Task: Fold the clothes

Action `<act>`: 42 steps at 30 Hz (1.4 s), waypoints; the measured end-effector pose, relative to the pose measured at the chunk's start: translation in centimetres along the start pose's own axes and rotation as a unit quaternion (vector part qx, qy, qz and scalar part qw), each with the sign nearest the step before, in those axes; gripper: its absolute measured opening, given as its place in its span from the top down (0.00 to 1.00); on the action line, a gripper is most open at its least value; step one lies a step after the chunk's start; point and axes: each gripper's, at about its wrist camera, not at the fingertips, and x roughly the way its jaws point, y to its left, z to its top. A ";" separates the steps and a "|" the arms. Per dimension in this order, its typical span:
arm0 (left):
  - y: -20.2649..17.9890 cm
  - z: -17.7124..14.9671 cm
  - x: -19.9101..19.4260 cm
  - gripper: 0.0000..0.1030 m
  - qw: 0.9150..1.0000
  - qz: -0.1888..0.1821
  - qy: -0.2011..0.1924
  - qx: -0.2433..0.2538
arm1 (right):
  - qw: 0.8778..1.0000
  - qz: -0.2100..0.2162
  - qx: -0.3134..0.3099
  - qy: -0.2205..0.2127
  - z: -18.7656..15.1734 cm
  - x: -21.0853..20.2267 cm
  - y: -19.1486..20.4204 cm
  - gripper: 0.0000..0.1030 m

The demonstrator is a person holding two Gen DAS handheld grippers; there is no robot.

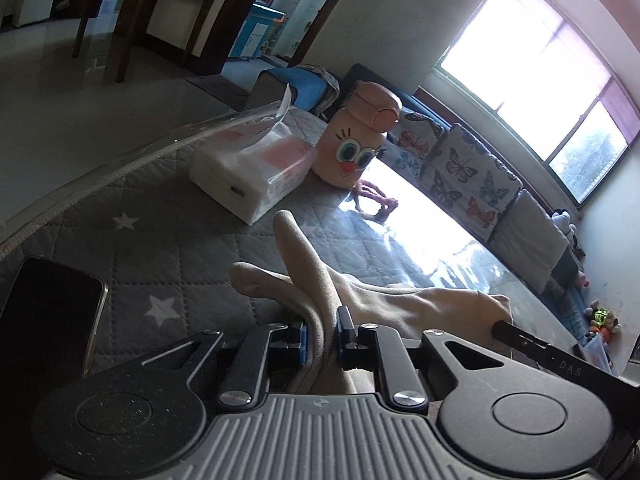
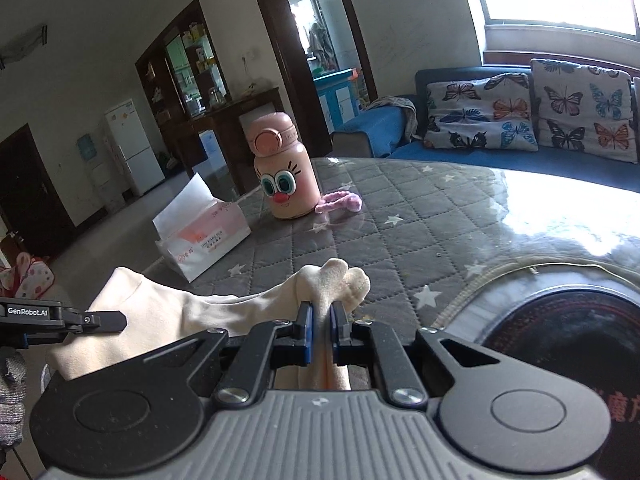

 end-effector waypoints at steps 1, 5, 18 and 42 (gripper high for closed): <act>0.1 -0.1 0.2 0.86 1.000 0.003 0.002 0.000 | 1.000 0.000 0.000 0.002 0.0 0.3 0.0 0.92; 0.7 -0.4 0.8 0.86 1.000 0.015 0.009 -0.001 | 1.000 0.000 0.000 0.013 0.0 1.4 -0.2 0.92; 1.9 -1.4 2.5 0.85 0.998 0.051 0.032 0.005 | 0.999 -0.015 -0.008 0.051 -0.5 3.9 -0.8 0.90; 0.6 0.1 1.4 0.48 0.995 0.093 -0.009 0.044 | 0.998 -0.032 -0.042 0.027 0.7 3.5 0.5 0.64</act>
